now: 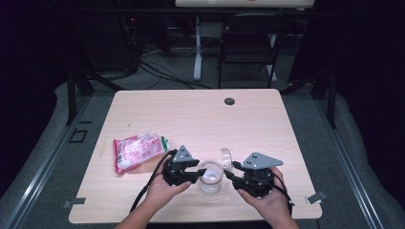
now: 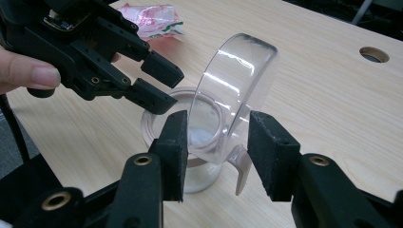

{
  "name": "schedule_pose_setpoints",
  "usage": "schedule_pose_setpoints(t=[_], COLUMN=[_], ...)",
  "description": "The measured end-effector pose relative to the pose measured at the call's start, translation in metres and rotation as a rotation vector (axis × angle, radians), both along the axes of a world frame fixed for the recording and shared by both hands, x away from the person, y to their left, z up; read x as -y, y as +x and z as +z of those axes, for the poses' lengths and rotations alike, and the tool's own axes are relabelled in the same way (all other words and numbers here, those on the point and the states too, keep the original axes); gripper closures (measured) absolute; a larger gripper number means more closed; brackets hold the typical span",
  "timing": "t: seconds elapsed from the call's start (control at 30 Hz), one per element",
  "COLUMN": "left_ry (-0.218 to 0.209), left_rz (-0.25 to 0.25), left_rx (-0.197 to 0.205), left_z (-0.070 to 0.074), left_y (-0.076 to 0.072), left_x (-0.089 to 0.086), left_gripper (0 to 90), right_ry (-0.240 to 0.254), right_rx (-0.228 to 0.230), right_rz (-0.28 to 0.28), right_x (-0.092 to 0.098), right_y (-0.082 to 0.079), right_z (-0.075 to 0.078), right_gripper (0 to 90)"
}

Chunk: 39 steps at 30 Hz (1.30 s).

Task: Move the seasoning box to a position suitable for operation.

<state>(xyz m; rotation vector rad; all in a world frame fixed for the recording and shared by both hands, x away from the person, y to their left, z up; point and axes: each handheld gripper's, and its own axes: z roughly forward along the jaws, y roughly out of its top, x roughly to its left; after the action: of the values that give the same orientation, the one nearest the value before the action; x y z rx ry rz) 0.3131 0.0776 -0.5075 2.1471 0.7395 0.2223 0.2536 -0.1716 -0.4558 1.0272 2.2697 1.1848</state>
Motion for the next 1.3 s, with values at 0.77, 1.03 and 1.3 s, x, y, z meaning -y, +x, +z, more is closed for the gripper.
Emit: schedule_pose_setpoints(t=[0.77, 1.03, 1.3], left_ry=[0.0, -0.03, -0.02], left_rz=[0.002, 0.03, 0.088], left_rx=[0.009, 0.045, 0.053], left_z=[0.0, 0.008, 0.01], left_y=[-0.002, -0.006, -0.009], left_x=[0.0, -0.007, -0.023], left_gripper=[56.8, 56.6, 56.1], right_ry=[0.053, 0.07, 0.101], right_rx=[-0.069, -0.043, -0.005], right_rz=[-0.042, -0.064, -0.102], right_x=[0.014, 0.015, 0.023], right_y=[0.009, 0.014, 0.03], right_z=[-0.004, -0.006, -0.012], right_gripper=[59.3, 64.5, 69.9])
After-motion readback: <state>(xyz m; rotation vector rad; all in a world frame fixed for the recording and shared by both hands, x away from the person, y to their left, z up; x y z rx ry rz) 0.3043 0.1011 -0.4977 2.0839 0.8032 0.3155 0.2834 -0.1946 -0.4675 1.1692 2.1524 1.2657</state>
